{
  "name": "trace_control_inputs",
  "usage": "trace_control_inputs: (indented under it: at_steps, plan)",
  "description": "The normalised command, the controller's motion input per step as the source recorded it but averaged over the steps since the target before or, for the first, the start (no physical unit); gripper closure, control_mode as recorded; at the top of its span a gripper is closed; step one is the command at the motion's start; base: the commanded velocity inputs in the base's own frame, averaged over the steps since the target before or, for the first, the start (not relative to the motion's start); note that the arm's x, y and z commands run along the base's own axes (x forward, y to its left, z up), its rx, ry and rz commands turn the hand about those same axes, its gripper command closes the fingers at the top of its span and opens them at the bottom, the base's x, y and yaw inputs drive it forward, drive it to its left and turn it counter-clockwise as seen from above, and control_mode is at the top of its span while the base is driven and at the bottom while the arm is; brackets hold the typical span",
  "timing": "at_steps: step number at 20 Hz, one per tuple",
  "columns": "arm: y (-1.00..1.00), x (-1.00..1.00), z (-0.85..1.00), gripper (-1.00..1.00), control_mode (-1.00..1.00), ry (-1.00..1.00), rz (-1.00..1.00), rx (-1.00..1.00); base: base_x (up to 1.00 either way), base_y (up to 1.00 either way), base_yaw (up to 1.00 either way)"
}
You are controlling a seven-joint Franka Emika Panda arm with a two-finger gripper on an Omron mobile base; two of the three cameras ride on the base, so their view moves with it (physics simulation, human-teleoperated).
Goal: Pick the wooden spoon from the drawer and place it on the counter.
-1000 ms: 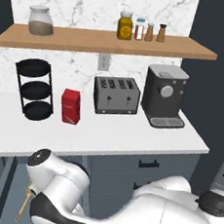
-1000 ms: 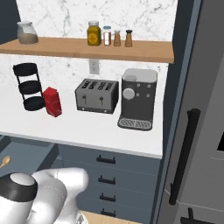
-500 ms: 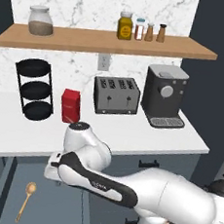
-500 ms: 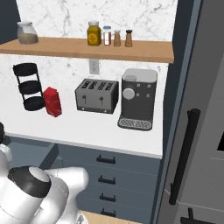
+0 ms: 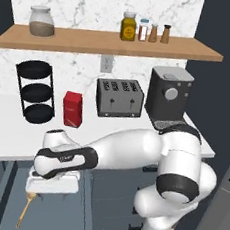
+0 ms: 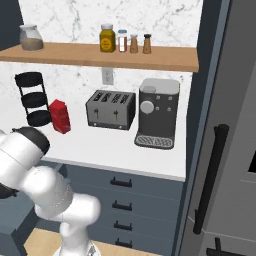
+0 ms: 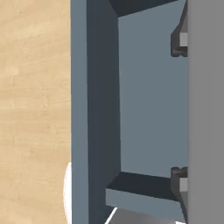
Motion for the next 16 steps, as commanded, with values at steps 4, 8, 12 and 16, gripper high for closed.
trace_control_inputs:
  at_steps: [4, 8, 12, 16]
  plan:
    - [0.70, 0.03, -0.34, -1.00, -1.00, 0.01, 0.10, -0.13, 0.00, 0.00, 0.00]
    - [0.15, 0.00, -0.44, -1.00, -1.00, -0.06, 0.00, -0.08, 0.00, 0.00, 0.00]
    - [0.05, 0.11, -0.08, -1.00, -1.00, -0.08, 0.00, -0.01, 0.00, 0.00, 0.00]
    - [0.03, 0.23, -0.09, -1.00, -1.00, -0.02, -0.02, -0.02, 0.00, 0.00, 0.00]
